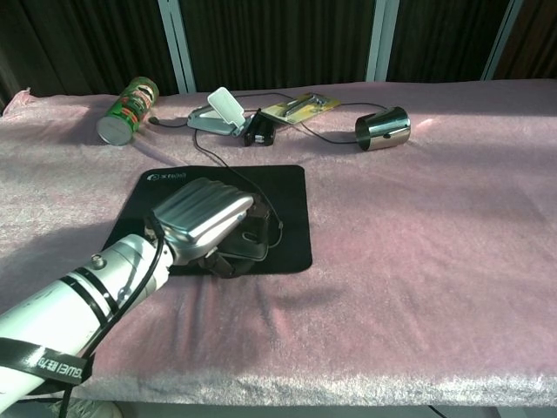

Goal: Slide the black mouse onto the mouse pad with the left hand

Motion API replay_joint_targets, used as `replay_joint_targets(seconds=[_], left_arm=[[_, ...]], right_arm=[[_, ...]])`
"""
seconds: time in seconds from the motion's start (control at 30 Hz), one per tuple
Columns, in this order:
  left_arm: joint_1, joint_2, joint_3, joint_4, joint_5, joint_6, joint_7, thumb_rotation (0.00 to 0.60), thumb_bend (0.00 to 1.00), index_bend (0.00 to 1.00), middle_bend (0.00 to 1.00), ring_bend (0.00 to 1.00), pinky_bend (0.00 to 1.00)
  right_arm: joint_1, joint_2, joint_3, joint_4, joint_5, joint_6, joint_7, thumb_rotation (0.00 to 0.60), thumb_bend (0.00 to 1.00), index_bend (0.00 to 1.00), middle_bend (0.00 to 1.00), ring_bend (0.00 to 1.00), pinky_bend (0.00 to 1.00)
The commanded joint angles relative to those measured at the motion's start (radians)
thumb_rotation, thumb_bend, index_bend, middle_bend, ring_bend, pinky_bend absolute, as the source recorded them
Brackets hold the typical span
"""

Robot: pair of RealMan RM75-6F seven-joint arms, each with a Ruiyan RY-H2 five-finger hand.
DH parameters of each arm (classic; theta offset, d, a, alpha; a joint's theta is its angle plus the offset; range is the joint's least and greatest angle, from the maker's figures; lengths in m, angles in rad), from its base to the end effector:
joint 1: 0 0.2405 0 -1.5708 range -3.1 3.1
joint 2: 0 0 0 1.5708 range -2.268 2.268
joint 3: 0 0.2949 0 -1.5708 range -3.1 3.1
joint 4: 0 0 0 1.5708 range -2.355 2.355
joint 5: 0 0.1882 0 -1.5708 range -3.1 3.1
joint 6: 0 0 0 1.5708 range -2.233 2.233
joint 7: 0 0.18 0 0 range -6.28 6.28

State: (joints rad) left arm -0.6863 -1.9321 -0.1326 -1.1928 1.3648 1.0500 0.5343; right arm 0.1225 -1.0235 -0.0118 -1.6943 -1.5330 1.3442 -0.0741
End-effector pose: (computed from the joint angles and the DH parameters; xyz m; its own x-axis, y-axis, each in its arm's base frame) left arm -0.1312 0.3454 -0.1200 0.5931 0.0920 0.7998 0.7036 -0.5421 -0.4594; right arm -0.3292 -0.2144 0.1865 0.4836 -0.1804 0.8565 -0.8752 -0.0859 0.4760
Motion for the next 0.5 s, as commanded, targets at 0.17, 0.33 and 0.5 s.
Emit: replay_joint_targets(seconds=[0.17, 0.33, 0.5], left_arm=[[-0.001, 0.046, 0.012, -0.036, -0.015, -0.031, -0.013, 0.600, 0.38, 0.24, 0.35, 0.38, 0.66], [-0.003, 0.085, 0.011, -0.084, -0.044, -0.066, -0.023, 0.600, 0.35, 0.01, 0.04, 0.11, 0.46], [-0.001, 0.117, 0.015, -0.125, -0.050, -0.070, -0.041, 0.600, 0.33, 0.00, 0.00, 0.00, 0.37]], right_arm=[[0.000, -0.002, -0.001, 0.000, -0.002, 0.001, -0.004, 0.600, 0.30, 0.06, 0.07, 0.11, 0.25], [0.001, -0.003, -0.002, -0.001, -0.002, -0.002, -0.009, 0.600, 0.30, 0.06, 0.07, 0.11, 0.25], [0.002, -0.004, -0.002, -0.002, 0.001, -0.003, -0.013, 0.600, 0.29, 0.07, 0.07, 0.11, 0.25]])
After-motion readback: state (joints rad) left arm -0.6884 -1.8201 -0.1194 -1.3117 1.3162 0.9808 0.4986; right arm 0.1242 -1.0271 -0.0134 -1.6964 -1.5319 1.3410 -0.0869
